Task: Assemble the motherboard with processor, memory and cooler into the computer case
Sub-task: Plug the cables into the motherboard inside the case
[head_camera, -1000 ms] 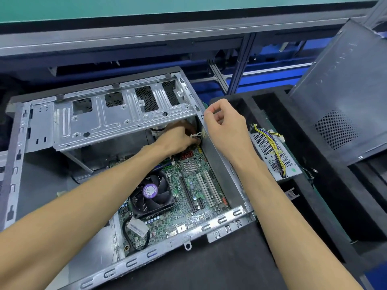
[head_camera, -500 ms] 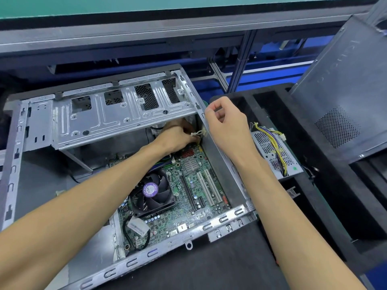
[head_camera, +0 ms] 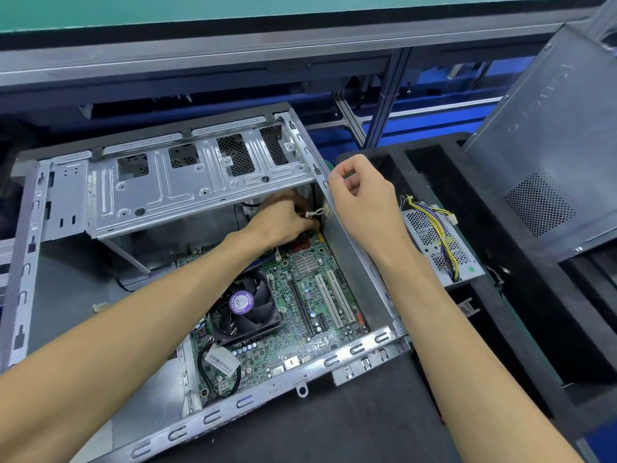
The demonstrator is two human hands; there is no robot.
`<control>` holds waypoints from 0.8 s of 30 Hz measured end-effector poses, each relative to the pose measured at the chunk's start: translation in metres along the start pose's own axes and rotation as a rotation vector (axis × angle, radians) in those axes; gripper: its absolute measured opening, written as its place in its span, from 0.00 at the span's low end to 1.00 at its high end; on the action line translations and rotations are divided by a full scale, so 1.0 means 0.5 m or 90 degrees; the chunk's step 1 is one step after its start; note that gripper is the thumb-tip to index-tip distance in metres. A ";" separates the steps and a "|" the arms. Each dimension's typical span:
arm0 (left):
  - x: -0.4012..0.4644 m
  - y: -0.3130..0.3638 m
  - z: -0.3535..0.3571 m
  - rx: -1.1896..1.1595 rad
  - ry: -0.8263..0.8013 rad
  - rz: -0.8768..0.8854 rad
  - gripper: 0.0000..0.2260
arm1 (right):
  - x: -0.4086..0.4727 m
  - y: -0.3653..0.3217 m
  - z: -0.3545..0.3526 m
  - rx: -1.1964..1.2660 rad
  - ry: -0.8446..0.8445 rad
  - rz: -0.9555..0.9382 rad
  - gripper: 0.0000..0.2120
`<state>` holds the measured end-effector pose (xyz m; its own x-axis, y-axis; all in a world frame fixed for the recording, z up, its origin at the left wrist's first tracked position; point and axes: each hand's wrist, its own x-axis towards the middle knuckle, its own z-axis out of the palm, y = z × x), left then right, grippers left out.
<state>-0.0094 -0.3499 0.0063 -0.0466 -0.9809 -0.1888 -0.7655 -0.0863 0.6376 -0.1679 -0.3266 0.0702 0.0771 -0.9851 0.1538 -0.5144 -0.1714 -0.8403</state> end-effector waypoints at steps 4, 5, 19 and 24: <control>0.008 0.007 -0.003 -0.001 -0.030 -0.042 0.13 | -0.001 -0.002 0.000 -0.001 0.000 0.000 0.04; 0.009 0.008 -0.003 -0.006 -0.031 -0.047 0.14 | -0.001 -0.002 0.000 0.000 0.000 -0.001 0.04; 0.009 0.020 -0.008 0.086 -0.018 -0.030 0.13 | 0.000 0.004 0.002 0.000 0.002 0.000 0.04; 0.013 0.006 -0.005 0.065 -0.049 -0.072 0.17 | 0.002 0.004 0.001 0.000 0.003 0.000 0.04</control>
<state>-0.0106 -0.3572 0.0088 -0.0021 -0.9493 -0.3145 -0.8299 -0.1738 0.5301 -0.1685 -0.3278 0.0683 0.0732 -0.9851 0.1554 -0.5149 -0.1708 -0.8401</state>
